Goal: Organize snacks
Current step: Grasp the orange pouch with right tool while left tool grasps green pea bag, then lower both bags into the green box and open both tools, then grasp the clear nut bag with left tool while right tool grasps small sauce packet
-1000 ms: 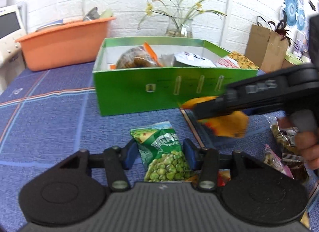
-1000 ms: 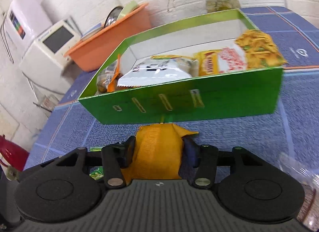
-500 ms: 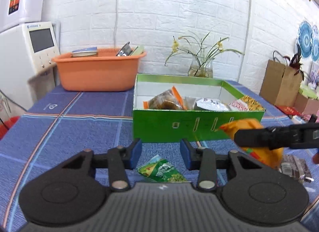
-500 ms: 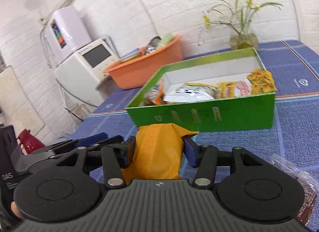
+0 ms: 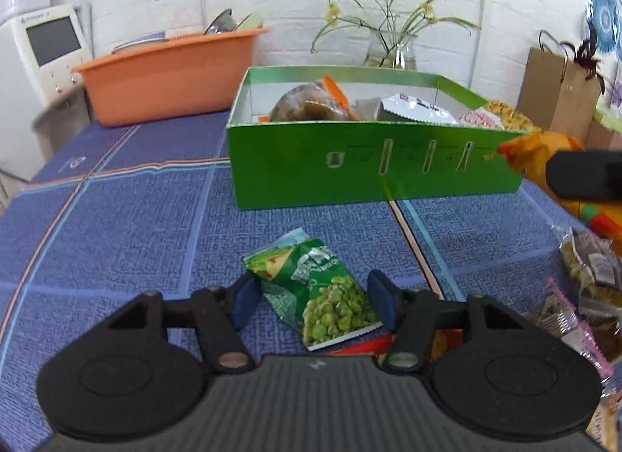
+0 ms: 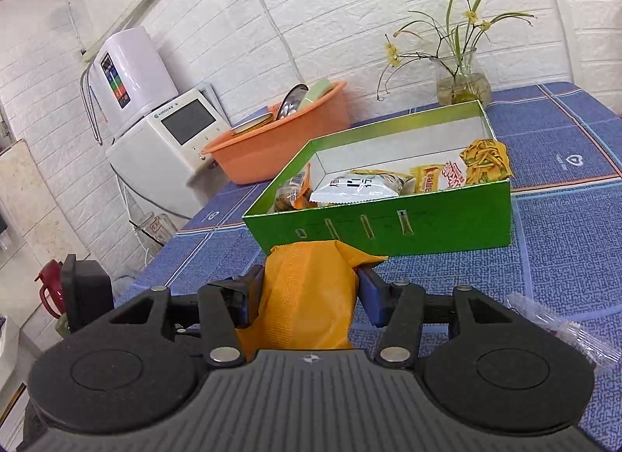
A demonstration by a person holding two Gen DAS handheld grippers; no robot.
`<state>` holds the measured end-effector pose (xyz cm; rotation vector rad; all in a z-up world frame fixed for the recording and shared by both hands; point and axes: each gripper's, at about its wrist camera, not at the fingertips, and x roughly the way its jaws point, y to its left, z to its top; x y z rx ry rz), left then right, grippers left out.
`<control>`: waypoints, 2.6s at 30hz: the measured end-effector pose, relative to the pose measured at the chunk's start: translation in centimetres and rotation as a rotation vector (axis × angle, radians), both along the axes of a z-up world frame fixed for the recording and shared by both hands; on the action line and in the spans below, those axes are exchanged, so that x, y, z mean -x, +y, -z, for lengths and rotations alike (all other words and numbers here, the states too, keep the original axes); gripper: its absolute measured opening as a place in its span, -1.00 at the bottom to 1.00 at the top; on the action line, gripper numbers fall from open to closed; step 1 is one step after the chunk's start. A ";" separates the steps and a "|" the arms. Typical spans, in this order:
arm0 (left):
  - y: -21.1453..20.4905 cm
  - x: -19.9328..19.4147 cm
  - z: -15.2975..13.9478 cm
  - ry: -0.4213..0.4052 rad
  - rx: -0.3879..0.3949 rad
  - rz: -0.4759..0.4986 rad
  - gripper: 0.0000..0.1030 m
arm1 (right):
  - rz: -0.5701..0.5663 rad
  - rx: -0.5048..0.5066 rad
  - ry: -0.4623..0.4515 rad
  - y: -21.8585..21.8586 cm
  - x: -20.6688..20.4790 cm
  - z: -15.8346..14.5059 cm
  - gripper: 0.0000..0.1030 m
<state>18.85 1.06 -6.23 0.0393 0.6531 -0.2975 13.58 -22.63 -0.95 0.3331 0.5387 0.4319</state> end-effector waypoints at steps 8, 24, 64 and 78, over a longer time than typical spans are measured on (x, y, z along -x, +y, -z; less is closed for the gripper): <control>2.6 1.2 -1.1 -0.030 0.116 -0.065 -0.32 | -0.031 0.025 0.013 1.1 0.1 0.8 0.67; 0.6 0.4 -11.6 -0.334 0.104 -0.003 -0.32 | 0.018 0.068 -0.238 1.0 -0.9 -5.9 0.67; 1.4 6.8 -4.6 -0.221 0.054 0.061 0.31 | -0.059 -0.088 -0.071 -5.9 2.5 -1.9 1.00; 1.3 13.7 -3.2 -0.171 0.083 0.144 0.36 | -0.254 -0.019 0.033 -2.1 6.1 1.2 1.00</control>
